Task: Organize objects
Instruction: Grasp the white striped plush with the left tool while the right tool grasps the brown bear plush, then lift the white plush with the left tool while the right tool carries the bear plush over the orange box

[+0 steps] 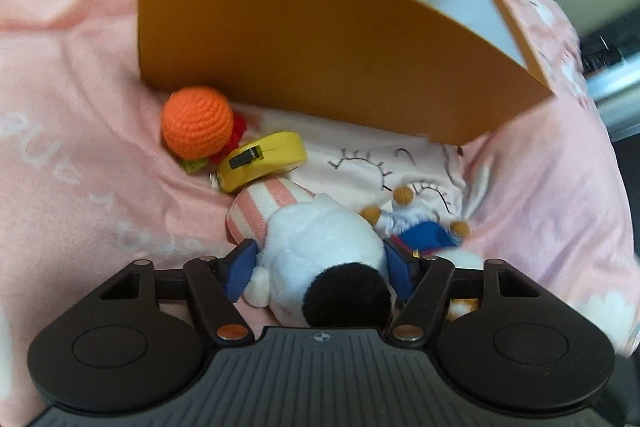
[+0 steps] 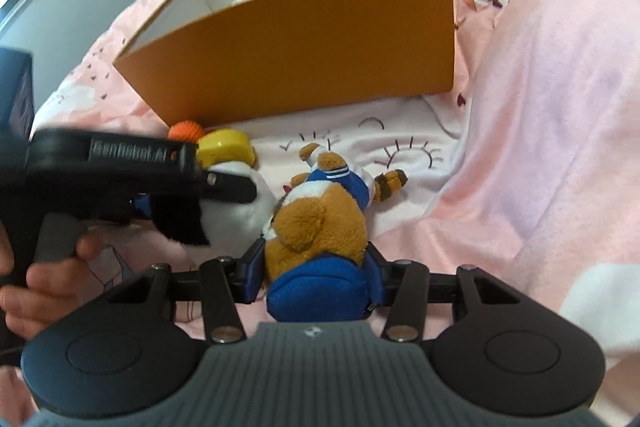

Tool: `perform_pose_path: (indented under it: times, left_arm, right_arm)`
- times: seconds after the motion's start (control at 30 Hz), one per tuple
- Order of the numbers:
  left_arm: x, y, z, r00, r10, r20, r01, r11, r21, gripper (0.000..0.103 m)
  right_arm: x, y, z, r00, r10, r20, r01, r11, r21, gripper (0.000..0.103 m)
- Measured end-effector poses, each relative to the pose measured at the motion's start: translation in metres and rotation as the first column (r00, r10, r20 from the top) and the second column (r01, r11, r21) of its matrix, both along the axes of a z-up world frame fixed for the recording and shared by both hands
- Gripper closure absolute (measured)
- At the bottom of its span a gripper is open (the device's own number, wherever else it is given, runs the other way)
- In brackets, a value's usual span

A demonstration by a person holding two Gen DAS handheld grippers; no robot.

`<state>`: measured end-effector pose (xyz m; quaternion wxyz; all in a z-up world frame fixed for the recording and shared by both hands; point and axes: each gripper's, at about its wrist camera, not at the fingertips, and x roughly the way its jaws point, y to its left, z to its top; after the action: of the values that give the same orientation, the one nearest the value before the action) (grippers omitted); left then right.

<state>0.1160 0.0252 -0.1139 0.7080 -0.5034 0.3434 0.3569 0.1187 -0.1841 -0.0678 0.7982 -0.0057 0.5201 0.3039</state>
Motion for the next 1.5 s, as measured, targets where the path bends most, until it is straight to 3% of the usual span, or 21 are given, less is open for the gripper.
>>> perform_pose_path:
  times: [0.1,0.2,0.37,0.4,0.57,0.67,0.93,1.1,1.27,1.5]
  left_arm:
    - [0.001,-0.009,0.020,0.997,-0.080,-0.006,0.080,0.989,0.128,0.031]
    - [0.006,-0.017,0.037,0.982,-0.177,-0.066,0.188,0.943,0.274,0.032]
    - [0.032,-0.032,0.043,0.911,-0.299,-0.283,0.405,0.775,0.486,0.033]
    - [0.035,-0.031,0.038,0.899,-0.324,-0.295,0.432,0.765,0.477,0.033]
    - [0.040,-0.029,0.014,0.884,-0.378,-0.276,0.465,0.780,0.419,0.029]
    - [0.036,-0.028,0.013,0.890,-0.382,-0.250,0.455,0.786,0.419,0.025]
    - [-0.001,-0.017,0.019,0.972,-0.226,-0.071,0.237,0.913,0.331,0.026]
    - [-0.009,-0.004,0.014,0.991,-0.136,-0.016,0.136,0.972,0.193,0.023]
    - [-0.012,0.008,-0.005,0.995,-0.090,0.049,0.086,0.992,0.088,0.017]
    - [0.005,0.011,-0.015,0.989,-0.126,0.081,0.120,0.990,0.072,0.023]
  right_arm:
    - [-0.004,0.001,0.013,0.996,-0.006,0.088,0.006,1.000,-0.002,0.052]
    - [0.000,0.002,0.023,0.987,-0.025,0.161,0.024,1.000,0.013,0.052]
    - [0.025,0.007,0.006,0.988,-0.050,0.146,0.041,0.997,0.067,0.052]
    - [0.032,0.007,-0.003,0.992,-0.053,0.116,0.044,0.996,0.078,0.052]
    - [0.049,0.005,-0.038,0.996,-0.068,-0.056,0.072,0.994,0.078,0.048]
    - [0.052,0.001,-0.040,0.992,-0.079,-0.094,0.087,0.993,0.077,0.045]
    - [0.051,-0.011,-0.009,0.994,-0.113,-0.001,0.112,0.987,0.116,0.041]
    - [0.057,-0.008,-0.009,0.994,-0.108,0.009,0.106,0.986,0.126,0.041]
    - [0.066,-0.006,-0.015,0.996,-0.084,-0.016,0.085,0.988,0.128,0.041]
    - [0.071,-0.005,-0.032,0.995,-0.076,-0.071,0.086,0.986,0.144,0.047]
